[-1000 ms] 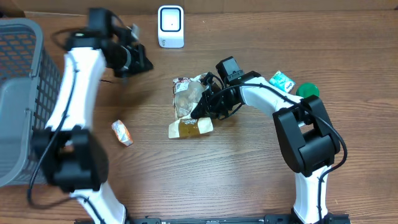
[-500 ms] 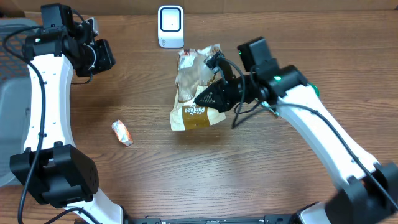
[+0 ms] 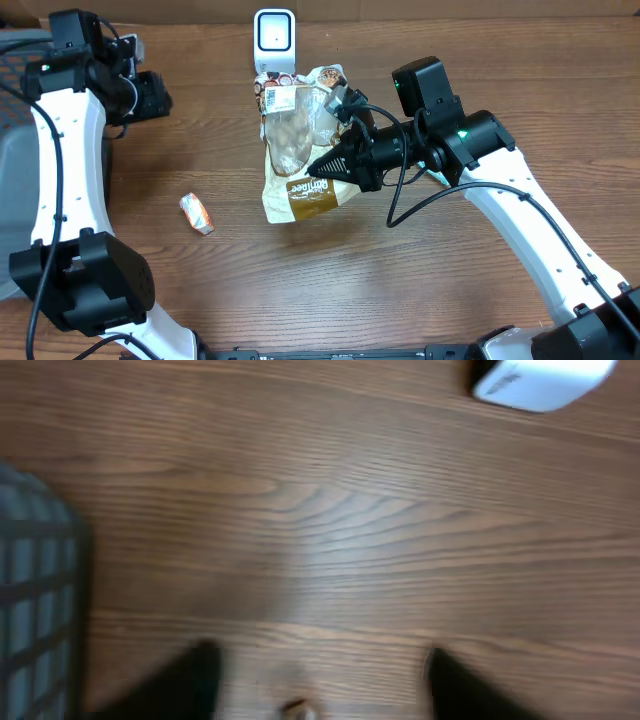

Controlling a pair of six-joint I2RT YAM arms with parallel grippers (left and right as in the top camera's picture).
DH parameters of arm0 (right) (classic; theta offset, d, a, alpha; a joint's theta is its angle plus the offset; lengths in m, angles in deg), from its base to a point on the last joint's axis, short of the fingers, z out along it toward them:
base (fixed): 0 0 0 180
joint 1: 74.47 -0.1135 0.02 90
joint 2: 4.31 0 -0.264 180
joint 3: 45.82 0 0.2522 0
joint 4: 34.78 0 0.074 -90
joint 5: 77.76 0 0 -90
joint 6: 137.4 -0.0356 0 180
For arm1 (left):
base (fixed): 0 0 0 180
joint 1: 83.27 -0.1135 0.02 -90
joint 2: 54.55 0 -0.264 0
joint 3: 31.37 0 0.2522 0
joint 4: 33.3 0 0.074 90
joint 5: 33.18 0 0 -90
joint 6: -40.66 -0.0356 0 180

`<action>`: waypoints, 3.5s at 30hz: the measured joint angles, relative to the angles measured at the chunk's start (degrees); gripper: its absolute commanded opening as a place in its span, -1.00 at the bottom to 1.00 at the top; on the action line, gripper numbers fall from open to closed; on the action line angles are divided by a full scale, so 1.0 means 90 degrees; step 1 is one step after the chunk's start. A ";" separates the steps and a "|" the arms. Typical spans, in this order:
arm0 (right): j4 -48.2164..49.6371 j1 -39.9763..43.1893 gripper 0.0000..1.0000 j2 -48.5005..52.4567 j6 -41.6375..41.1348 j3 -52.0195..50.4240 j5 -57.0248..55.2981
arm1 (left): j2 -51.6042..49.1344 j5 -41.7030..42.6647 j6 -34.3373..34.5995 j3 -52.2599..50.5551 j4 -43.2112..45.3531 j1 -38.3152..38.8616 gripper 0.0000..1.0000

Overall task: Scan the item barcode
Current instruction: 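Grasp the PanTree bag with the right gripper and lift it, then hold the PanTree bag in front of the scanner window, then carry the bag right and set it down beside the jar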

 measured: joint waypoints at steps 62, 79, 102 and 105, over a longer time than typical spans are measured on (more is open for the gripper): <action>0.6817 -0.0663 -0.92 0.5396 0.7805 0.2409 -0.9969 | 0.0000 -0.0498 -0.0005 0.0000 -0.0012 -0.0012 1.00; 0.6963 -0.0886 -0.92 0.5387 0.7502 0.2409 -1.0212 | 0.0000 -0.0498 -0.0005 0.0000 -0.0012 -0.0012 0.99; -0.0976 0.0257 -0.92 0.0743 -0.1275 0.2472 -0.5605 | 0.0000 -0.0517 -0.0005 0.0000 -0.0012 -0.0012 0.99; -0.1583 0.0680 -0.92 0.0945 -0.1571 0.2188 -0.5030 | 0.0000 -0.0517 -0.0005 0.0000 -0.0012 -0.0012 0.99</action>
